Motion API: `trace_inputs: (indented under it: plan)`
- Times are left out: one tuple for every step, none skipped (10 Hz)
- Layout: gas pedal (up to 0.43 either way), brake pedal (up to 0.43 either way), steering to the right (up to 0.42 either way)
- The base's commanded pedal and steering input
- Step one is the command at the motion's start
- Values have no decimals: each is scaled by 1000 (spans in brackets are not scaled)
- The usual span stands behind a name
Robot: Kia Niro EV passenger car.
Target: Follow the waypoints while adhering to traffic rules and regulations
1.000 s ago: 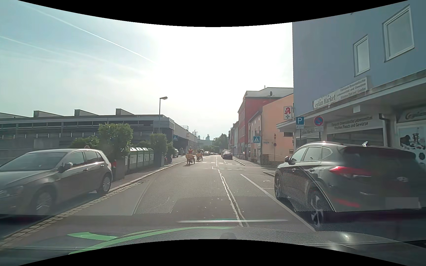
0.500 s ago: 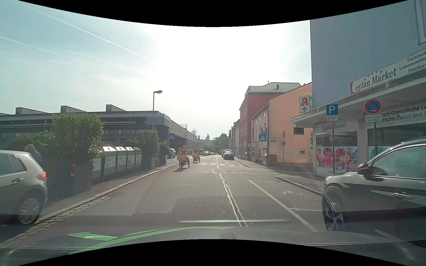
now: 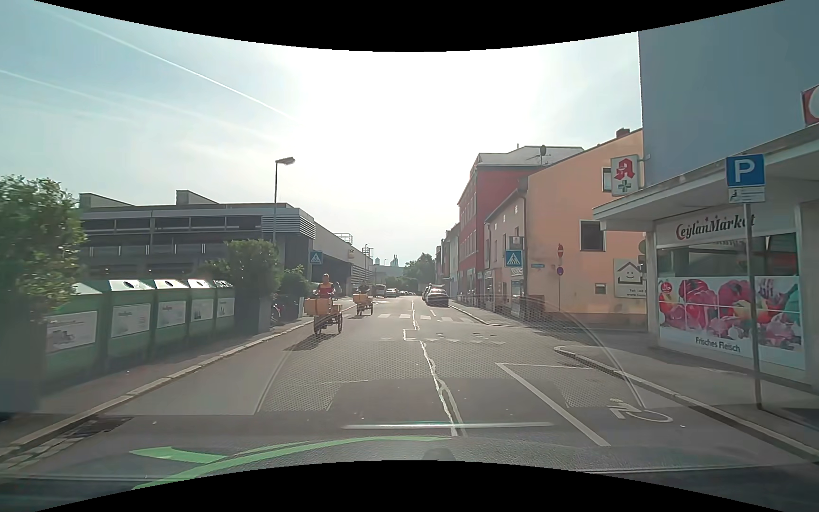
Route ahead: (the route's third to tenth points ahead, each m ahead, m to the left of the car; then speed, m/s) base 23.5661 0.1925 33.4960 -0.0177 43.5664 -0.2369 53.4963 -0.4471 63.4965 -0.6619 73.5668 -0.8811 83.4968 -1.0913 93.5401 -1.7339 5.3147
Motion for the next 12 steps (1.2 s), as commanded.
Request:
trace_inputs:
  plan:
    - [0,201,52]
    - [0,201,52]
    - [0,201,51]
    - [0,195,49]
    - [0,195,42]
    - [0,183,33]
    - [0,177,23]
    - [0,165,15]
    - [0,152,6]
    - [0,152,-2]
    - [0,159,-9]
    - [0,171,-20]
